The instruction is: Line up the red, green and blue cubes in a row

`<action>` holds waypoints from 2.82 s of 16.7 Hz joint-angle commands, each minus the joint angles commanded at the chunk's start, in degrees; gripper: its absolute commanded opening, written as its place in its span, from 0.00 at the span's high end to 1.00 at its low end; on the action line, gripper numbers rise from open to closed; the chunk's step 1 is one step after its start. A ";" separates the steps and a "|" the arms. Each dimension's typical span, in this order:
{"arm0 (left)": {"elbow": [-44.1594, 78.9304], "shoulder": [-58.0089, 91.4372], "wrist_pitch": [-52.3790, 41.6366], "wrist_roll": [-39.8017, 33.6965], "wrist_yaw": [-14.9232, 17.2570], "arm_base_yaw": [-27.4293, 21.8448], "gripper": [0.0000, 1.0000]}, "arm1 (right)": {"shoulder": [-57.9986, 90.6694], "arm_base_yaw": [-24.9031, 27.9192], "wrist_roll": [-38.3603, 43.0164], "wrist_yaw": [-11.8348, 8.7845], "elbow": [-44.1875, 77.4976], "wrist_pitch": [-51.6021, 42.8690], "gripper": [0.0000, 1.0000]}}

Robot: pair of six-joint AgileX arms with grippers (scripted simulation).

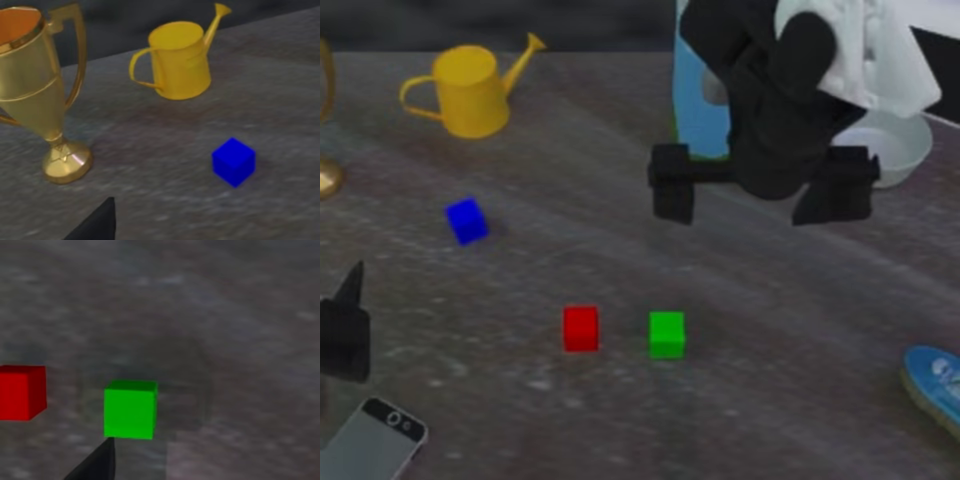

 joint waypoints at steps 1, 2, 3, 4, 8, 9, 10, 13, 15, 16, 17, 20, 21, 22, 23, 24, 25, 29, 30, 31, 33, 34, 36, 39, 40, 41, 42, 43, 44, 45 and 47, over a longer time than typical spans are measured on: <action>4.14 5.36 -3.45 2.44 0.84 -0.71 0.00 | -4.56 -1.54 -1.73 0.77 -3.41 2.03 0.00; 8.53 11.26 -7.03 4.98 1.63 -1.43 0.00 | -9.51 -3.20 -3.54 1.50 -7.14 4.20 0.00; 13.15 17.62 -10.71 7.59 2.35 -2.14 0.00 | -15.19 -5.09 -5.56 2.22 -11.50 6.66 0.00; 17.93 24.32 -14.45 10.22 2.97 -2.84 0.00 | -20.84 -6.96 -7.53 2.78 -15.95 9.09 0.00; 37.72 51.70 -28.99 20.37 4.36 -5.34 0.00 | -44.79 -14.93 -15.74 4.03 -35.89 19.65 0.00; 42.64 58.14 -32.32 22.68 4.39 -5.84 0.00 | -51.27 -17.11 -17.95 4.06 -41.57 22.63 0.00; 47.48 64.21 -35.43 24.85 4.30 -6.29 0.00 | -57.22 -19.10 -19.95 3.96 -46.83 25.45 0.00; 61.31 80.29 -43.39 30.49 3.33 -7.27 0.00 | -73.86 -24.55 -25.34 3.00 -61.65 33.76 0.00; 69.83 89.36 -47.37 33.46 2.15 -7.58 0.00 | -83.42 -27.70 -28.39 1.77 -70.44 39.28 0.00; 73.82 93.47 -48.92 34.68 1.42 -7.64 0.00 | -87.33 -29.03 -29.64 1.03 -74.16 41.89 0.00; 77.62 97.32 -50.22 35.76 0.62 -7.64 0.00 | -90.92 -30.27 -30.78 0.24 -77.59 44.45 0.00; 87.56 106.76 -52.72 38.15 -1.91 -7.43 0.00 | -99.93 -33.41 -33.46 -2.26 -86.12 51.62 0.00; 90.18 108.94 -53.14 38.65 -2.70 -7.31 0.00 | -102.55 -34.29 -34.14 -3.11 -88.43 53.83 0.00; 92.44 110.70 -53.41 39.04 -3.41 -7.20 0.00 | -104.77 -35.00 -34.65 -3.82 -90.21 55.66 0.00; 94.29 112.08 -53.58 39.34 -4.02 -7.09 0.00 | -106.71 -35.57 -35.05 -4.43 -91.64 57.19 0.00; 95.73 113.14 -53.67 39.54 -4.50 -7.00 0.00 | -108.29 -36.01 -35.32 -4.93 -92.71 58.38 0.00; 96.73 113.90 -53.71 39.67 -4.85 -6.93 0.00 | -109.41 -36.29 -35.49 -5.30 -93.43 59.22 0.00; 97.28 114.38 -53.71 39.73 -5.04 -6.89 0.00 | -110.04 -36.44 -35.56 -5.51 -93.81 59.67 0.00; 97.28 114.38 -53.71 39.73 -5.04 -6.89 0.00 | -110.04 -36.44 -35.56 -5.51 -93.81 59.67 0.00; 97.12 114.19 -53.65 39.69 -4.97 -7.17 0.00 | -110.04 -36.44 -35.56 -5.51 -93.81 59.67 0.00; 96.32 114.54 -52.66 39.60 -5.02 -7.06 0.00 | -110.04 -36.44 -35.56 -5.51 -93.81 59.67 0.00; 95.33 115.02 -51.30 39.58 -5.04 -7.01 0.00 | -110.04 -36.44 -35.56 -5.51 -93.81 59.67 0.00; 92.76 116.39 -47.11 39.67 -5.02 -6.96 0.00 | -110.04 -36.44 -35.56 -5.51 -93.81 59.67 0.00; 88.77 118.55 -40.65 39.78 -4.99 -6.86 0.00 | -110.04 -36.44 -35.56 -5.51 -93.81 59.67 0.00; 87.94 119.05 -39.54 39.82 -4.99 -6.84 0.00 | -110.04 -36.44 -35.56 -5.51 -93.81 59.67 0.00; 87.54 119.31 -39.03 39.85 -4.99 -6.83 0.00 | -110.04 -36.44 -35.56 -5.51 -93.81 59.67 0.00; 87.52 119.33 -39.00 39.85 -4.99 -6.83 0.00 | -110.04 -36.44 -35.56 -5.51 -93.81 59.67 0.00; 87.52 119.33 -39.00 39.85 -4.99 -6.83 0.00 | -110.04 -36.44 -35.56 -5.51 -93.81 59.67 0.00; 87.52 119.33 -39.00 39.85 -4.99 -6.83 0.00 | -110.04 -36.44 -35.56 -5.51 -93.81 59.67 0.00; 87.52 119.33 -39.00 39.85 -4.99 -6.83 0.08 | -110.04 -36.44 -35.56 -5.51 -93.81 59.67 0.00; 87.52 119.33 -39.00 39.85 -4.99 -6.83 0.23 | -110.04 -36.44 -35.56 -5.51 -93.81 59.67 0.00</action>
